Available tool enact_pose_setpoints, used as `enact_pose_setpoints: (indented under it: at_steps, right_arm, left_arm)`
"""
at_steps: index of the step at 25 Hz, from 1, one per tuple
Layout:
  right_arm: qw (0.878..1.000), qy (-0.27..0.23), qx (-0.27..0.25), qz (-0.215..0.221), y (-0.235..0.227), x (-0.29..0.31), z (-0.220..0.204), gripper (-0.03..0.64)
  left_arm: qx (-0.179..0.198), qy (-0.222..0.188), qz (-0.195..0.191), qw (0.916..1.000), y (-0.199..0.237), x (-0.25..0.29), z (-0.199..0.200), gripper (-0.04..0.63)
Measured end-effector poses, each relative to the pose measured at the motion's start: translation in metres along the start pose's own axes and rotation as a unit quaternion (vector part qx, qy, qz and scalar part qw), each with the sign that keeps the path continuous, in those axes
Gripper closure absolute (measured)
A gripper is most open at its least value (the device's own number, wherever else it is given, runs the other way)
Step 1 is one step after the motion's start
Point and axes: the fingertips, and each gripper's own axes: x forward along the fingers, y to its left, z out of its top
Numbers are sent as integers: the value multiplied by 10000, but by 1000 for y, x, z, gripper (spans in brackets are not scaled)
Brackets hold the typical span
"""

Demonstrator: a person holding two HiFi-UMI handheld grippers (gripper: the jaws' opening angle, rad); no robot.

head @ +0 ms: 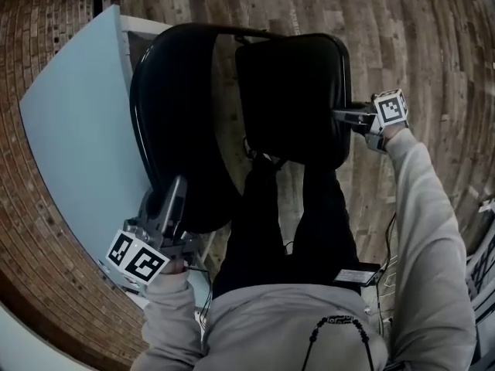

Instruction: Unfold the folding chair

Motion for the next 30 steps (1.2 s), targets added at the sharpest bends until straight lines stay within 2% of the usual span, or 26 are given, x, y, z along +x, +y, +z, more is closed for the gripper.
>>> enact_pose_setpoints:
  at_steps: [2, 7, 13, 19, 24, 30]
  right_arm:
    - [9997, 31, 25, 238, -15, -10, -3, 474]
    - [9986, 102, -67, 515, -65, -45, -3, 460]
    - [9923, 197, -11, 1220, -127, -76, -8, 460]
    - [9898, 140, -22, 1420, -184, -97, -8, 446]
    - [9903, -4, 45, 1390, -226, -115, -12, 430]
    - [9800, -501, 58, 1924, -233, -123, -9, 428]
  left_arm:
    - [-29, 3, 19, 10000, 0, 7, -5, 508]
    - [-227, -123, -59, 9996, 11, 23, -26, 509]
    - [-343, -158, -121, 9992, 15, 52, -44, 509]
    - [-383, -184, -149, 9990, 22, 75, -65, 509]
    - [-449, -147, -249, 9986, 15, 99, -81, 508]
    - [-417, -146, -209, 9988, 17, 106, -82, 509]
